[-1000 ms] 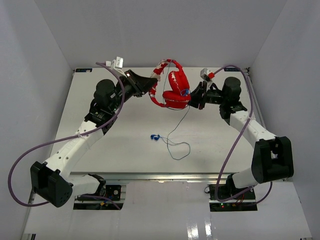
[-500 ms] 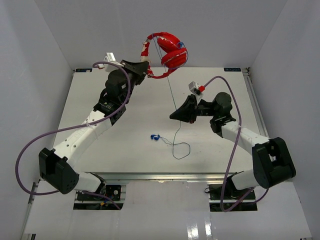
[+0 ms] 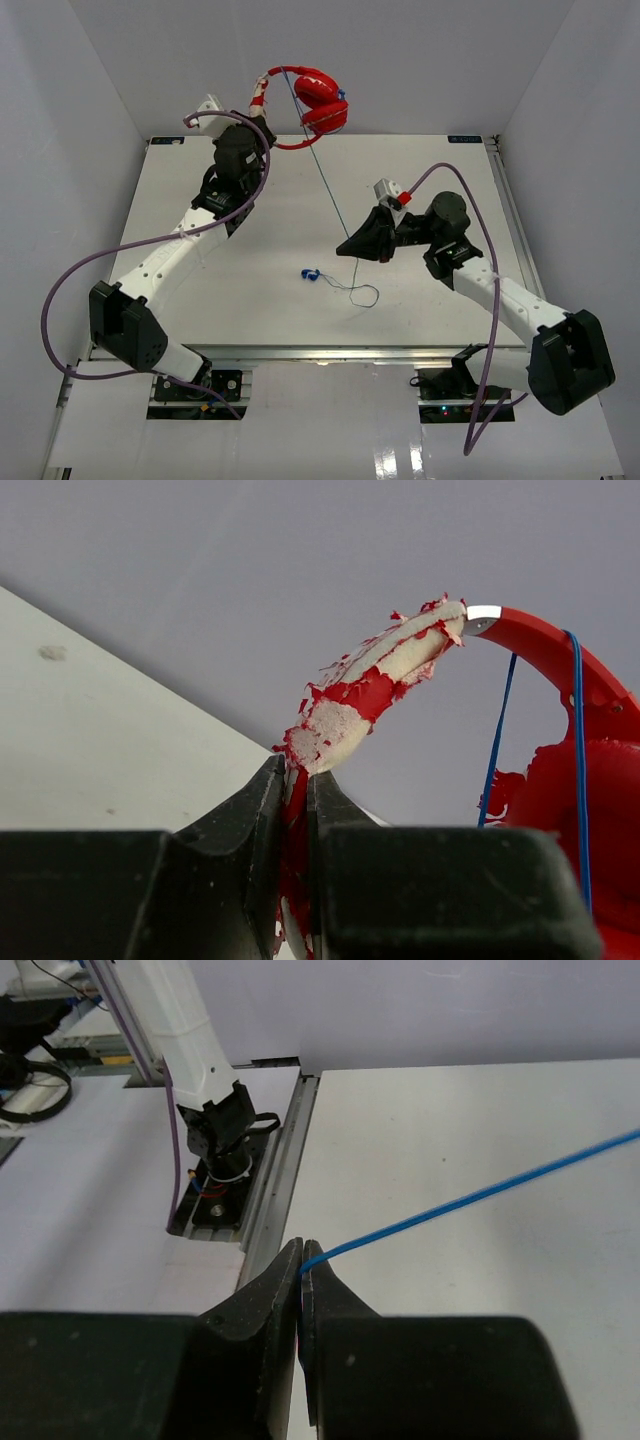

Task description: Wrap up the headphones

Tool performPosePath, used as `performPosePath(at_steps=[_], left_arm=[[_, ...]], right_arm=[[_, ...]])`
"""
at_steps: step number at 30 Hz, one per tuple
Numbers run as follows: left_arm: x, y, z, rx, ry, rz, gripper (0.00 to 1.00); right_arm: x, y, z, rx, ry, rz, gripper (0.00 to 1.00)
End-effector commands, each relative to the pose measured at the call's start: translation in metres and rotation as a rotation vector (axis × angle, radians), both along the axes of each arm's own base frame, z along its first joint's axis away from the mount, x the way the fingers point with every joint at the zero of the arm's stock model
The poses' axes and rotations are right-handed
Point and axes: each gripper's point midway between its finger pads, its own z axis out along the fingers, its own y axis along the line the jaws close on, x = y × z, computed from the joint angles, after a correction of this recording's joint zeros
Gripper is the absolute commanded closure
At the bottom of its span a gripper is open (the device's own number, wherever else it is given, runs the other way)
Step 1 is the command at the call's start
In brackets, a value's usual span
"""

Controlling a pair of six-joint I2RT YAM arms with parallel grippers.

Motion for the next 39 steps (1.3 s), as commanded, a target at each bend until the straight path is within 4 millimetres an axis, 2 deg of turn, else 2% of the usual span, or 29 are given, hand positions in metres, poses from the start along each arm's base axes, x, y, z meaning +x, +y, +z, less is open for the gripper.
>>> performPosePath(at_steps=[1,7,10,12,14,17,22,27,32,36,39], left_arm=[[-0.011,0.036,0.021,0.127,-0.078,0.093,1.00],[-0.016,0.030,-0.027,0.368,-0.005,0.017,1.00],[-0.020,0.018,-0.057,0.443,0.029,-0.078,1.00],[-0.029,0.004,-0.074,0.485,0.033,-0.177,1.00],[-0.039,-0.002,-0.073,0.510,0.002,-0.234,1.00],[-0.059,-0.022,-0.080,0.572,-0.057,-0.384,1.00],[-0.082,-0.043,-0.081,0.631,-0.118,-0.548,1.00],[-0.105,-0.060,-0.072,0.601,-0.176,-0.682,1.00],[-0.132,-0.074,-0.054,0.545,-0.242,-0.811,1.00],[-0.146,-0.082,-0.025,0.444,-0.296,-0.863,1.00],[-0.151,-0.083,0.007,0.320,-0.338,-0.865,1.00]], right_arm=[[0.011,-0.001,0.019,-0.061,-0.134,-0.050,0.92],[0.056,-0.008,0.063,-0.146,-0.361,-0.266,0.92],[0.081,-0.012,0.085,-0.184,-0.451,-0.368,0.92],[0.099,-0.013,0.087,-0.234,-0.489,-0.422,0.92],[0.110,-0.013,0.086,-0.266,-0.543,-0.449,0.92],[0.136,-0.018,0.070,-0.329,-0.593,-0.531,0.92],[0.159,-0.022,0.055,-0.367,-0.641,-0.602,0.92],[0.182,-0.025,0.035,-0.401,-0.591,-0.637,0.92],[0.214,-0.051,0.005,-0.414,-0.473,-0.680,0.92],[0.205,-0.051,-0.015,-0.348,-0.342,-0.592,0.92],[0.183,-0.042,-0.029,-0.267,-0.258,-0.486,0.92]])
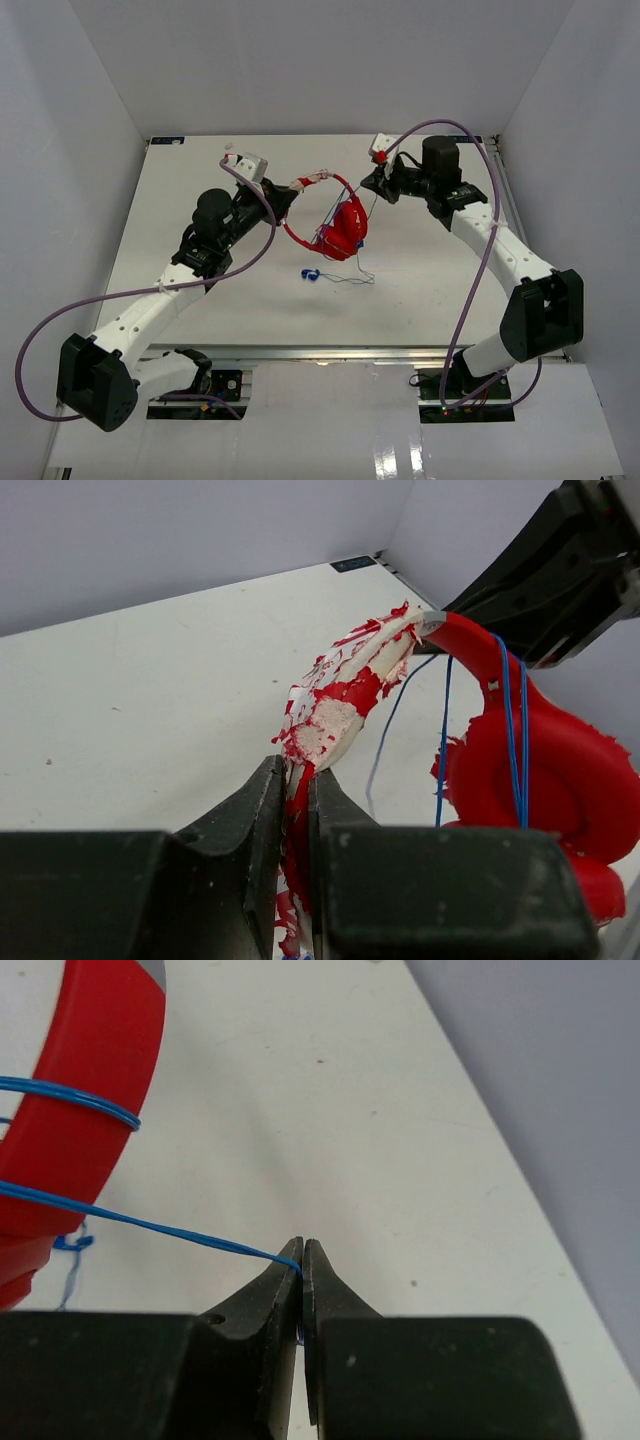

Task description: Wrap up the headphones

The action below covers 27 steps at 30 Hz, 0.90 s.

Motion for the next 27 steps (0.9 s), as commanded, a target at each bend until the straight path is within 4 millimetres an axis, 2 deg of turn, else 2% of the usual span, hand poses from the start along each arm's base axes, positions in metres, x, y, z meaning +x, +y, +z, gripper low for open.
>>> performPosePath(at_steps=[1,3,6,7,13,20,24,25,26,27], left_arm=[[-0.031,-0.014,0.105,-0.278,-0.099,-0.138,1.00],[-0.035,-0.017,0.130,-0.359,-0.092,-0.168,1.00],[-0.038,-0.022,0.163,-0.469,-0.086,-0.216,1.00],[-0.039,-0.024,0.169,-0.486,-0.083,-0.226,1.00],[-0.034,-0.040,0.208,-0.675,-0.010,-0.278,1.00],[-0.022,-0.060,0.233,-0.880,0.077,-0.253,1.00],[-0.011,-0.063,0.244,-0.975,0.123,-0.214,1.00],[-0.010,-0.065,0.241,-0.978,0.144,-0.213,1.00],[0.002,-0.058,0.246,-1.019,0.134,-0.154,1.00],[0.002,-0.056,0.251,-1.029,0.125,-0.152,1.00]], right_arm=[[-0.027,0.016,0.004,0.178,0.083,0.156,0.92],[-0.048,0.023,-0.001,0.246,0.179,0.228,0.92],[-0.069,0.031,0.009,0.343,0.215,0.328,0.92],[-0.075,0.033,0.010,0.372,0.277,0.336,0.92],[-0.102,0.043,0.027,0.478,0.336,0.435,0.90],[-0.116,0.047,0.053,0.557,0.338,0.476,0.90],[-0.125,0.053,0.046,0.565,0.361,0.488,0.90],[-0.127,0.055,0.043,0.564,0.370,0.490,0.90],[-0.132,0.058,0.037,0.559,0.379,0.499,0.90],[-0.136,0.060,0.037,0.556,0.373,0.509,0.90]])
